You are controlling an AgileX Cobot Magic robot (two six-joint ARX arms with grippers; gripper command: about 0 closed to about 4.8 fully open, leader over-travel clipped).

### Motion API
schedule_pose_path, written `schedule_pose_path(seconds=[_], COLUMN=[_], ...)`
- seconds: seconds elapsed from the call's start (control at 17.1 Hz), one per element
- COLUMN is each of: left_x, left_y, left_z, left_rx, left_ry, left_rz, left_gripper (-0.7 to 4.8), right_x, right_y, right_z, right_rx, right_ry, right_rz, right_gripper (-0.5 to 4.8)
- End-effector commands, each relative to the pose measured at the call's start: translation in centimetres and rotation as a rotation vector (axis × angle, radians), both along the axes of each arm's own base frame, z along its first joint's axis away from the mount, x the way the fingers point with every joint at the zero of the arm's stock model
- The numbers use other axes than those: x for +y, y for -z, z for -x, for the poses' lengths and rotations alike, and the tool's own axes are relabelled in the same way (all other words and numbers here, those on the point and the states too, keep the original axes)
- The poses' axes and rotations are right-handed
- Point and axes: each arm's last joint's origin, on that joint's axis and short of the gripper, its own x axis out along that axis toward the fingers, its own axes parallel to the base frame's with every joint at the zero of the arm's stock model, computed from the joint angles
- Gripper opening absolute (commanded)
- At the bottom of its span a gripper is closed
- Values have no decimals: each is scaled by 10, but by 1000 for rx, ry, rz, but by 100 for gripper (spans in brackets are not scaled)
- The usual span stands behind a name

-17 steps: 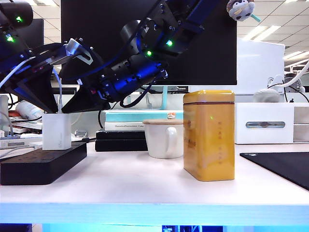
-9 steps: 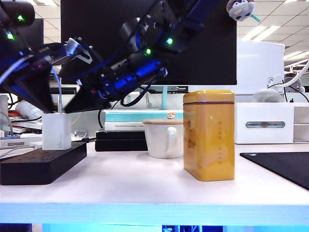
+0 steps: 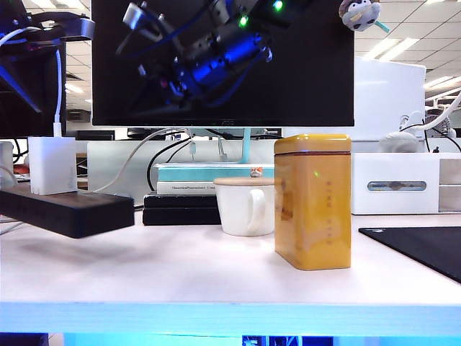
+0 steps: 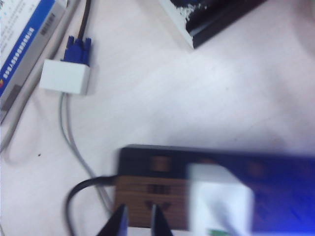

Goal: Plug the white charger into the left socket.

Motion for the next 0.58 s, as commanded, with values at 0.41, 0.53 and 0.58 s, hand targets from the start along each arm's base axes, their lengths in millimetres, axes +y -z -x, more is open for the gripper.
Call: schedule_pose_path(seconds=[0.41,0.53,0.58], left_x=[-1,-1,0], left_y=[52,60,62], left_z=[-20,-18,-17], left_rx=[225,241,246], left_ry=[32,75,79], left_rz=[-109,-149,-184], left_gripper=[113,144,144], right_x=[2,2,2], right_y=[-10,-10,-10], right_z=[2,1,1], right_rx=[-10,-11,-10], right_ry=[0,0,0], right_rz=[-45,-45,-45], right_gripper=[-1,-1,-1])
